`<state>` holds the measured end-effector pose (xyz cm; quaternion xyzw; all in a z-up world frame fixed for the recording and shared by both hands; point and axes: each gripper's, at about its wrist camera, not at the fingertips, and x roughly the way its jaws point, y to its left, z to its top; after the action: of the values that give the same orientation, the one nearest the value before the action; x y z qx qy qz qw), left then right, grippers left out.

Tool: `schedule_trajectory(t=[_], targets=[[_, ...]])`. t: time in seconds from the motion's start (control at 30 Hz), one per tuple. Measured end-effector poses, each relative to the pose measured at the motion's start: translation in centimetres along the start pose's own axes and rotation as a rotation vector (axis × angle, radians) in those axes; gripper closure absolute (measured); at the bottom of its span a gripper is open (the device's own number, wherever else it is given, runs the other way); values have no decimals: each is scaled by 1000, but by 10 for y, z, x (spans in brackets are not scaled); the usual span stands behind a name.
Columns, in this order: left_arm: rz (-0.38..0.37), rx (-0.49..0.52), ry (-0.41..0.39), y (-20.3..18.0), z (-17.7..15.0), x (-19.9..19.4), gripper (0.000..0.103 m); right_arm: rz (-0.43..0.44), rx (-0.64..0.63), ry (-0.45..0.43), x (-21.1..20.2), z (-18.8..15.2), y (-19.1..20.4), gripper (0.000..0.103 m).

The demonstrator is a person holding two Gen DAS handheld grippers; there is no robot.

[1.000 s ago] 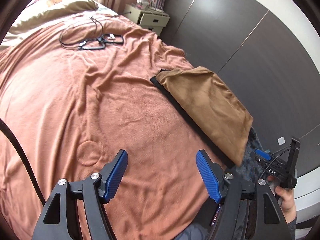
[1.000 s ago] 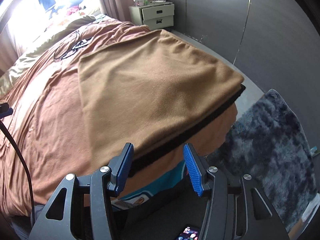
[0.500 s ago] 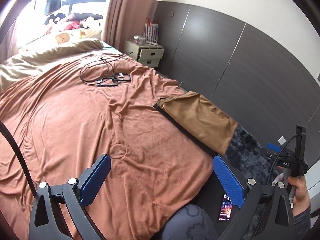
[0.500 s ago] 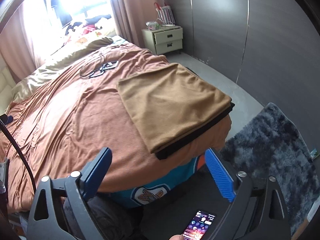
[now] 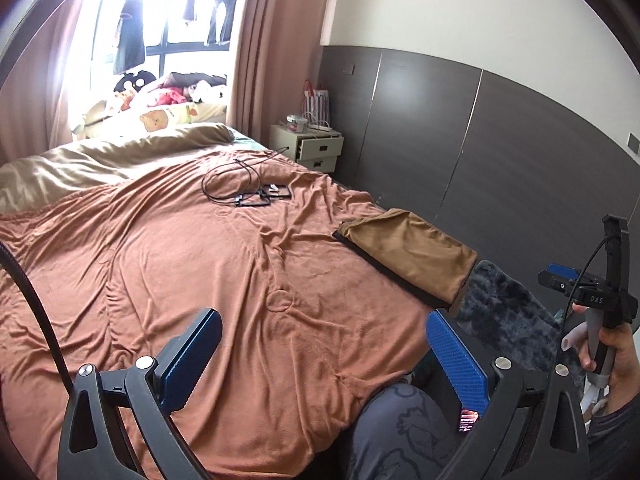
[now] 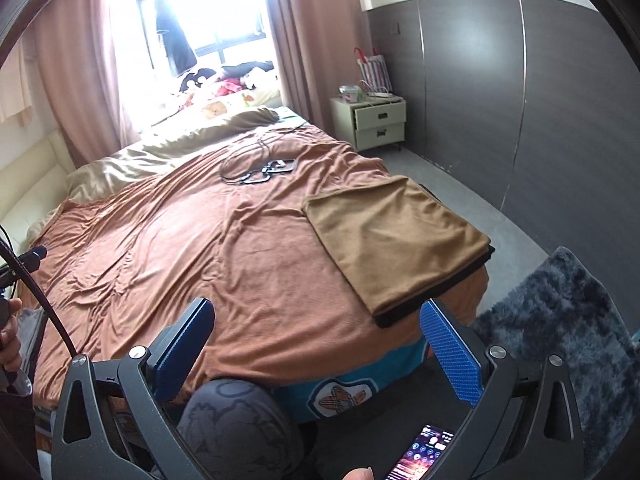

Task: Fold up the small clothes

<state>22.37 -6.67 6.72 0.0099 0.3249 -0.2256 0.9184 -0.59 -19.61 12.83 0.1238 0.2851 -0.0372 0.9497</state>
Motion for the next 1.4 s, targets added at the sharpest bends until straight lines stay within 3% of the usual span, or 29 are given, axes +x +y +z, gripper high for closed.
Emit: schedule_trajectory(t=[0.37, 0.77, 1.0, 1.4], targets=[[105, 8, -69, 15, -54, -56, 0, 73, -26, -47, -27, -25, 37, 0], [223, -15, -158, 29, -116, -104, 0, 140, -43, -79, -30, -67, 76, 0], [287, -48, -195, 33, -155, -121, 0, 108, -31, -130, -27, -93, 85, 0], [297, -91, -198, 42, -198, -134, 0, 108, -53, -132, -16, -147, 115, 0]])
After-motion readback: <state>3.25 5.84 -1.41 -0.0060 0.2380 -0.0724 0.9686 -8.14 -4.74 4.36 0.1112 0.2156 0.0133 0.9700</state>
